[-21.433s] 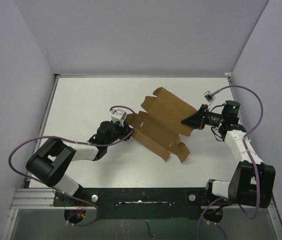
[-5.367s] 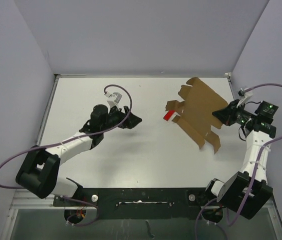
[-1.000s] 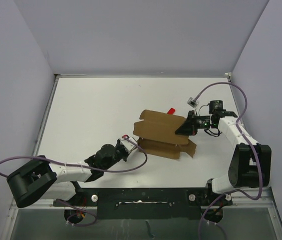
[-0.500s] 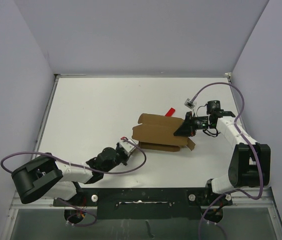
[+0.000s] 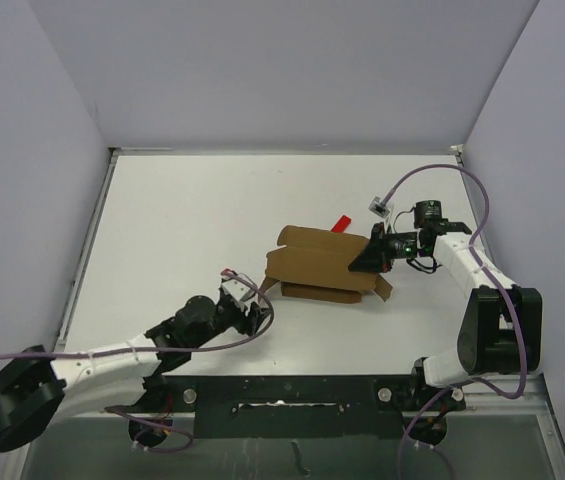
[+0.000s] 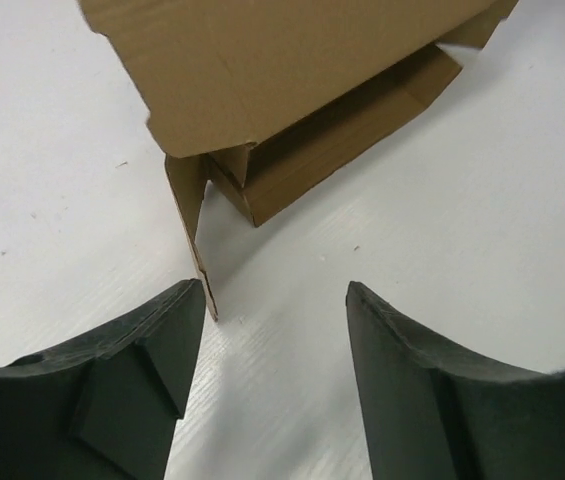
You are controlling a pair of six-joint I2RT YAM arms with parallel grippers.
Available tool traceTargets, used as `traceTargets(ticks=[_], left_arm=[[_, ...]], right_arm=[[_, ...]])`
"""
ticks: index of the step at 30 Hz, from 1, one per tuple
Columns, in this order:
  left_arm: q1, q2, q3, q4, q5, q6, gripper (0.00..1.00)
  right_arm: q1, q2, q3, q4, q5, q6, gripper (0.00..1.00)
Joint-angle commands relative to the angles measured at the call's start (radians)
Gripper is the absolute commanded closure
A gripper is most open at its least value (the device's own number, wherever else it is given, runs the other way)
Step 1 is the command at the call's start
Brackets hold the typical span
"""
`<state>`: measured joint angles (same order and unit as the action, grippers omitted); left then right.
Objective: Fold the paper box
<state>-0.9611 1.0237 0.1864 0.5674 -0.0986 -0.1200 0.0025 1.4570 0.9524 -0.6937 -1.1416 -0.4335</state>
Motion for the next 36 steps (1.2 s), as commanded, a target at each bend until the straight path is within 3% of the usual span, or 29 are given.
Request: traceTargets(ticks=[1, 6, 9, 11, 13, 16, 23, 36], left_arm=[[0.040, -0.247, 0.084, -0.301, 0.044, -0.102, 0.40], [0.115, -0.438, 0.155, -0.520, 0.028, -0.157, 0.42], [0.193, -0.427, 0.167, -0.539, 0.024, -0.155, 0.45], [0.273, -0.361, 0.173, -0.507, 0.071, -0.155, 0.52], [0.366, -0.262, 0.171, -0.423, 0.166, -0.154, 0.62], [0.453, -0.102, 0.141, -0.196, 0.322, -0.099, 0.64], [0.447, 0.233, 0.062, 0.325, 0.509, 0.085, 0.61], [0.363, 0.500, 0.074, 0.571, 0.541, 0.135, 0.59]], right_arm=[[0.000, -0.016, 0.009, 0.021, 0.027, -0.013, 1.00], [0.000, -0.011, 0.012, 0.022, 0.021, -0.010, 1.00], [0.001, -0.007, 0.012, 0.022, 0.017, -0.010, 1.00], [0.001, -0.007, 0.014, 0.022, 0.014, -0.010, 1.00], [0.001, -0.006, 0.014, 0.022, 0.015, -0.010, 1.00], [0.000, -0.007, 0.014, 0.022, 0.016, -0.010, 1.00], [-0.002, -0.003, 0.013, 0.027, 0.015, -0.003, 1.00], [-0.002, 0.008, 0.013, 0.033, -0.003, 0.004, 1.00]])
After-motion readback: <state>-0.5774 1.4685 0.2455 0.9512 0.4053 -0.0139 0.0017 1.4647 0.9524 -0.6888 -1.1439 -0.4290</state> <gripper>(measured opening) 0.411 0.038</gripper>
